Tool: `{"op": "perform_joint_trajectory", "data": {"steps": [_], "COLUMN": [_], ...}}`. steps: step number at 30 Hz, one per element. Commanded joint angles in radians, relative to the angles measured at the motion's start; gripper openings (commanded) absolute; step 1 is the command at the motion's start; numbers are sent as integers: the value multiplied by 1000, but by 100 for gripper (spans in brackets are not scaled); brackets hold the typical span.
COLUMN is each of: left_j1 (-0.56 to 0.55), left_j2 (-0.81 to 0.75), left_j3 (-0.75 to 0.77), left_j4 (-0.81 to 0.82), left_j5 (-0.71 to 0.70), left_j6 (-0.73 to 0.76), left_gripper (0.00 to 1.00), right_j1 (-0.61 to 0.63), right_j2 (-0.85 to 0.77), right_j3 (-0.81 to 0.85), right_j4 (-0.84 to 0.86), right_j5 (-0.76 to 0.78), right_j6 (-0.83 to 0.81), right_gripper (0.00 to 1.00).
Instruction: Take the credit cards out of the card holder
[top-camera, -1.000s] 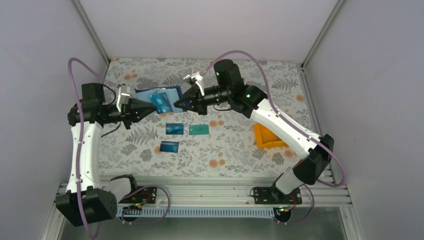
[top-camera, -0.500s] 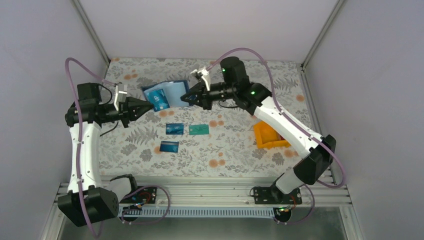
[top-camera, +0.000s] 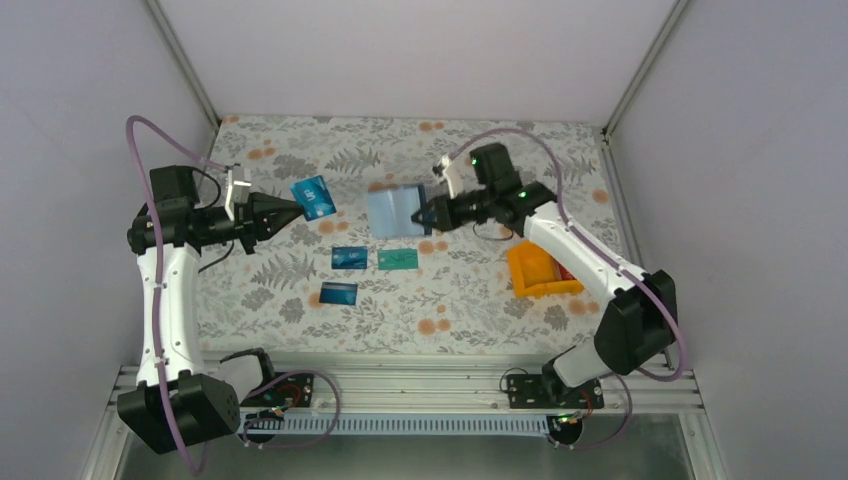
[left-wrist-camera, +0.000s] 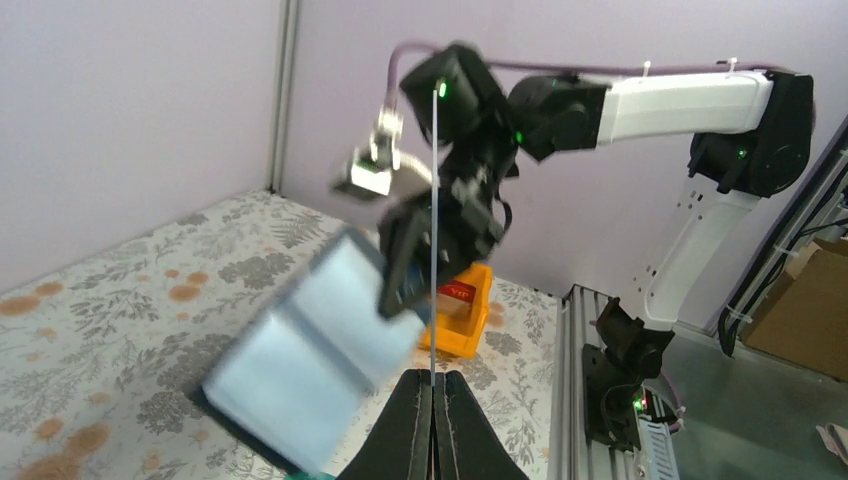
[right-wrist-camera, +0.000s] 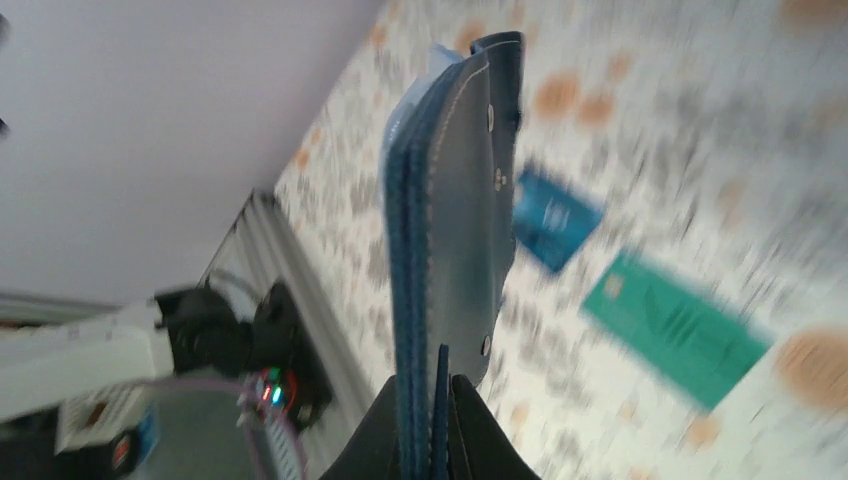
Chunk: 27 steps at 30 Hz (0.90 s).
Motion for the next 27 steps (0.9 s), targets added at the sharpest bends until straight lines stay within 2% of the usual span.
{"op": "perform_joint_trajectory", "data": {"steps": [1, 4, 8, 11, 13, 15, 16, 19, 22, 27], "left_j1": [8, 7, 6, 6, 7, 5, 4, -9, -35, -122], "left_j2": [-1, 28, 120, 168, 165, 151, 142, 116, 94, 53], "left_j3": [11, 37, 160, 207, 199, 183, 178, 171, 169, 170], "left_j4": [20, 19, -63, -129, -98, -49, -27, 4, -12, -87], "left_j5": [99, 48, -115, -166, -197, -230, -257, -314, -347, -405], "left_j6": [5, -17, -8, 37, -6, -54, -69, -84, -44, 94], "left_gripper": [2, 2, 2, 2, 2, 2, 2, 2, 2, 2], "right_j1": [66, 130, 174, 172, 166, 160, 153, 141, 141, 220], "right_j2": [3, 23, 76, 87, 89, 82, 70, -4, -60, -68], "right_j3": [-167, -265, -380, -407, -407, -400, -394, -323, -162, 151], "right_j4": [-55, -87, -70, -95, -134, -179, -193, -244, -310, -333], "right_j5": [-148, -175, -188, -115, -22, 83, 124, 258, 394, 333], "right_j6": [83, 75, 67, 53, 53, 59, 66, 88, 74, -132], "right_gripper": [4, 4, 4, 4, 16, 39, 47, 66, 69, 68]}}
